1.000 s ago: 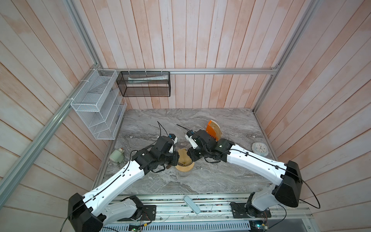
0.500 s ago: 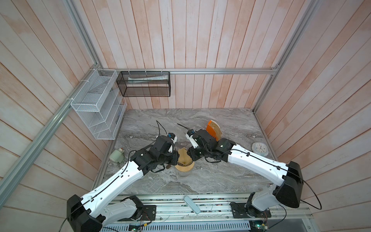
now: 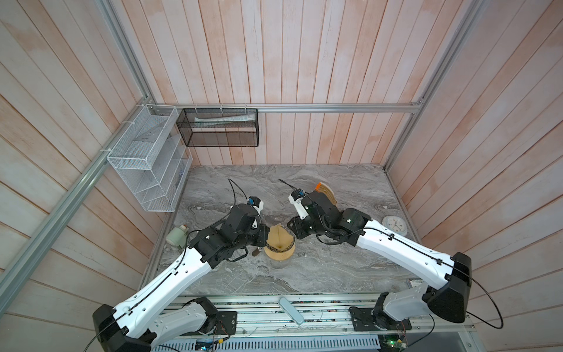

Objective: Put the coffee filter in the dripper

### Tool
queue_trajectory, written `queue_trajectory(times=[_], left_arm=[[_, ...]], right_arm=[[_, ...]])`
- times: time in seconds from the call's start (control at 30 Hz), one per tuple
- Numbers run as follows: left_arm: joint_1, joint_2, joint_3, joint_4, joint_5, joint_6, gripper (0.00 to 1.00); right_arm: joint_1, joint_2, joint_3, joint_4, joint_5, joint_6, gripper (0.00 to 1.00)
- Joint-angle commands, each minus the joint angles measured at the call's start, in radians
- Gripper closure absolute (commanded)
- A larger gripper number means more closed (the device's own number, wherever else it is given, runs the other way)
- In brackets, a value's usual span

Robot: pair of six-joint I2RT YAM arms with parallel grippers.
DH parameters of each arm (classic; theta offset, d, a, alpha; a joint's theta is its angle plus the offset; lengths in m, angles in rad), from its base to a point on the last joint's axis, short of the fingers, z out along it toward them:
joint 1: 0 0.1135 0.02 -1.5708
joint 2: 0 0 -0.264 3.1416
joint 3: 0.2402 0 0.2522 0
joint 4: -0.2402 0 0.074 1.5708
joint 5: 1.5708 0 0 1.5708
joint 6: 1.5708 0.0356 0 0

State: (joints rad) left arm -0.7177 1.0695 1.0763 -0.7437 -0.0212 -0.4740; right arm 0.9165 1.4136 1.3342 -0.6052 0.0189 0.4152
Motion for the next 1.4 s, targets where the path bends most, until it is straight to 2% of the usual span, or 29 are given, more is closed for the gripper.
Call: queue_trajectory(times=[0.0, 0.07, 0.1, 0.13, 0.2, 0.23, 0.27, 0.3, 0.33, 0.4, 0.57, 0.67, 0.87, 1.03, 1.23, 1.37], left_arm=[[0.014, -0.016, 0.046, -0.004, -0.07, -0.015, 0.75], [0.036, -0.02, 0.054, 0.007, -0.082, -0.024, 0.69], [0.054, -0.023, 0.056, 0.019, -0.08, -0.027, 0.63], [0.071, -0.025, 0.058, 0.028, -0.086, -0.034, 0.51], [0.109, -0.032, 0.06, 0.056, -0.088, -0.041, 0.27], [0.126, -0.035, 0.06, 0.069, -0.09, -0.037, 0.05], [0.148, -0.037, 0.064, 0.078, -0.097, -0.034, 0.0], [0.171, -0.039, 0.069, 0.085, -0.1, -0.031, 0.0], [0.193, -0.04, 0.073, 0.095, -0.103, -0.024, 0.0], [0.241, -0.047, 0.07, 0.128, -0.115, -0.009, 0.0], [0.372, -0.034, 0.033, 0.207, -0.143, 0.066, 0.0], [0.421, -0.029, -0.016, 0.267, -0.208, 0.098, 0.0], [0.528, -0.054, -0.193, 0.464, -0.23, 0.128, 0.0], [0.598, -0.057, -0.318, 0.605, -0.259, 0.137, 0.0], [0.628, -0.078, -0.439, 0.755, -0.232, 0.216, 0.0], [0.648, -0.083, -0.526, 0.874, -0.245, 0.223, 0.0]], right_arm=[[-0.062, -0.06, -0.02, 0.013, 0.029, -0.006, 0.72], [-0.114, -0.096, -0.055, 0.045, 0.032, -0.014, 0.72], [-0.146, -0.119, -0.077, 0.069, 0.029, -0.023, 0.71], [-0.175, -0.137, -0.098, 0.095, 0.034, -0.03, 0.69], [-0.25, -0.178, -0.142, 0.142, 0.049, -0.039, 0.6], [-0.28, -0.193, -0.161, 0.164, 0.036, -0.057, 0.52], [-0.317, -0.209, -0.182, 0.183, 0.052, -0.068, 0.41], [-0.351, -0.224, -0.197, 0.2, 0.069, -0.072, 0.23], [-0.383, -0.236, -0.217, 0.217, 0.067, -0.083, 0.16], [-0.454, -0.266, -0.264, 0.257, 0.073, -0.094, 0.11], [-0.64, -0.351, -0.42, 0.4, 0.085, -0.117, 0.1], [-0.742, -0.399, -0.538, 0.505, 0.073, -0.122, 0.1], [-0.862, -0.444, -0.76, 0.728, 0.14, -0.114, 0.1], [-0.884, -0.415, -0.841, 0.833, 0.216, -0.122, 0.1], [-0.887, -0.378, -0.889, 0.917, 0.277, -0.117, 0.1], [-0.887, -0.364, -0.942, 1.026, 0.33, -0.142, 0.1]])
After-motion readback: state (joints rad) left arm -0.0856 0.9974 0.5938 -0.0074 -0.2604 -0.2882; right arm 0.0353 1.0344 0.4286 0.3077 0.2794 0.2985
